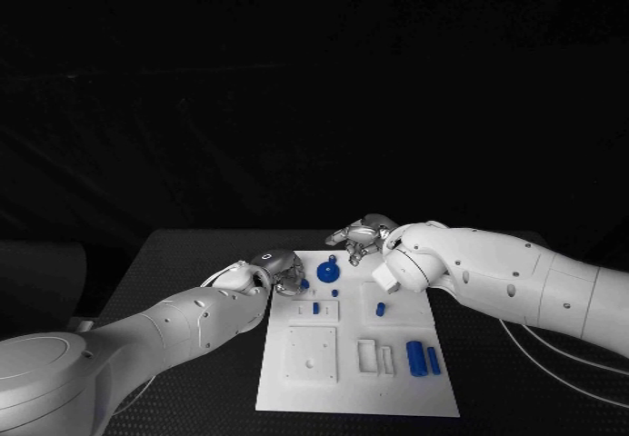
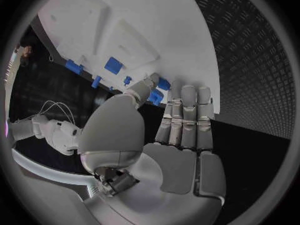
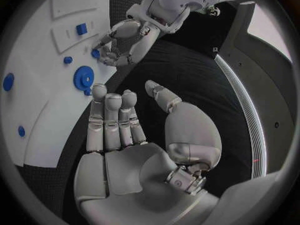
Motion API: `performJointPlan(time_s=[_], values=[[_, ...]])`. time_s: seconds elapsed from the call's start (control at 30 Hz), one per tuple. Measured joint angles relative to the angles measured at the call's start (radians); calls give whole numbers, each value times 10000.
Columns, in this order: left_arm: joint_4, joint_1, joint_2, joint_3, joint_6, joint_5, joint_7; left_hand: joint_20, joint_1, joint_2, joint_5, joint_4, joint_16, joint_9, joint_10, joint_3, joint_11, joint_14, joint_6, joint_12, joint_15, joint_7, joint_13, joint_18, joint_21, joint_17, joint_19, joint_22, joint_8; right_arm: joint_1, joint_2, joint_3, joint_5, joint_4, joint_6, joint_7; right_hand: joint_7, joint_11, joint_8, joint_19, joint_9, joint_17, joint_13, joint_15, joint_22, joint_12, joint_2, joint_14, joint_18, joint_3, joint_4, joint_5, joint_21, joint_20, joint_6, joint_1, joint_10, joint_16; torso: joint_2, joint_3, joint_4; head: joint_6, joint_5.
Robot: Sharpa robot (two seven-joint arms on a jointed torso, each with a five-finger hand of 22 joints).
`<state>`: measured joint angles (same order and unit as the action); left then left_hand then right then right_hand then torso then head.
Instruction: Assemble the parts on the task board
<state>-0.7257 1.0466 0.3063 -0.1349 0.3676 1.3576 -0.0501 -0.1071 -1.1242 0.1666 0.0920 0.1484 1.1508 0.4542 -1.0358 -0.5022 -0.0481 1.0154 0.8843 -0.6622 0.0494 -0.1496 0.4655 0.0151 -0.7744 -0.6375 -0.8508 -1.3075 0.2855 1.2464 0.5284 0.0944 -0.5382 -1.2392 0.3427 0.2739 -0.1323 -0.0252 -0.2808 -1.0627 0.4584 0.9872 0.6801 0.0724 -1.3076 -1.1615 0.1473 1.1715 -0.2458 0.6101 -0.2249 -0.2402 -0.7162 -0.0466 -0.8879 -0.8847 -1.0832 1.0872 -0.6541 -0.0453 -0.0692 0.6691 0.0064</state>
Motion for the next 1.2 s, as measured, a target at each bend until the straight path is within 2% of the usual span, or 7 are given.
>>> performJointPlan(time_s=[0.23,0.47,0.73,0.9,1.03,1.07,1.2], values=[[129,-45,-73,12,38,-32,-41,0,-83,-83,128,150,70,27,-1,-69,1,40,15,-68,37,17,-62,0,-38,1,0,1,17,1,-9,-1,-4,-12,-1,0,10,0,0,0,0,1,10,-1,1,0,0,0,4,0,0,0,0,0,-2,0,0,0,5,5,-4,7,-2],[186,-52,-106,-140,247,-65,-155,0,-340,-194,152,381,70,-40,-91,-297,93,23,167,-69,87,55,-178,1,-77,2,0,2,12,3,-3,-2,-7,-16,-1,1,-16,0,0,0,0,0,10,-4,1,0,0,-2,-22,0,0,0,0,0,27,0,0,0,2,5,-2,28,-24],[321,-57,-165,-307,524,-61,-417,-38,-430,-312,364,289,148,-84,-520,-961,169,136,414,0,198,195,-424,1,-199,21,-142,2,71,3,-8,-2,-9,-15,-3,2,-14,0,0,0,0,-1,20,-17,2,0,0,-13,-77,0,0,0,0,0,28,0,0,0,-1,7,1,33,-35],[367,-76,-190,-354,673,-26,-571,-89,-277,-465,1090,323,148,-136,-871,-1179,255,397,541,123,324,322,-515,1,-270,77,-305,-6,81,4,-4,-2,-10,-11,-7,2,-13,0,0,0,0,-2,20,-19,2,0,0,-14,-78,0,0,0,0,0,28,0,0,0,2,10,0,33,-48],[361,-100,-198,-376,787,-5,-674,-126,-271,-471,1957,432,147,-167,-1096,-1146,292,573,648,231,366,429,-516,1,-390,79,-454,-5,77,5,-2,-2,-11,-11,-7,2,-11,0,0,0,0,-3,29,-20,3,0,0,-15,-77,0,0,0,0,0,28,0,0,0,6,12,-8,38,-55],[357,-105,-198,-379,815,-1,-692,-146,-271,-471,2235,446,147,-256,-1175,-1134,311,641,696,233,402,477,-514,1,-442,79,-505,-5,75,5,-2,-2,-11,-10,-8,2,-10,0,0,0,0,-3,28,-21,3,0,0,-15,-76,0,0,0,0,0,29,0,0,0,6,12,-11,39,-57],[360,-121,-194,-386,912,17,-739,-180,-264,-477,2793,458,147,-811,-1420,-1144,421,785,801,322,508,582,-475,1,-464,70,-609,-4,48,5,-2,-2,-12,-4,-9,2,-15,0,0,0,0,-3,28,-20,3,38,0,-17,-75,0,0,0,0,0,23,0,0,0,6,16,-16,39,-62]])
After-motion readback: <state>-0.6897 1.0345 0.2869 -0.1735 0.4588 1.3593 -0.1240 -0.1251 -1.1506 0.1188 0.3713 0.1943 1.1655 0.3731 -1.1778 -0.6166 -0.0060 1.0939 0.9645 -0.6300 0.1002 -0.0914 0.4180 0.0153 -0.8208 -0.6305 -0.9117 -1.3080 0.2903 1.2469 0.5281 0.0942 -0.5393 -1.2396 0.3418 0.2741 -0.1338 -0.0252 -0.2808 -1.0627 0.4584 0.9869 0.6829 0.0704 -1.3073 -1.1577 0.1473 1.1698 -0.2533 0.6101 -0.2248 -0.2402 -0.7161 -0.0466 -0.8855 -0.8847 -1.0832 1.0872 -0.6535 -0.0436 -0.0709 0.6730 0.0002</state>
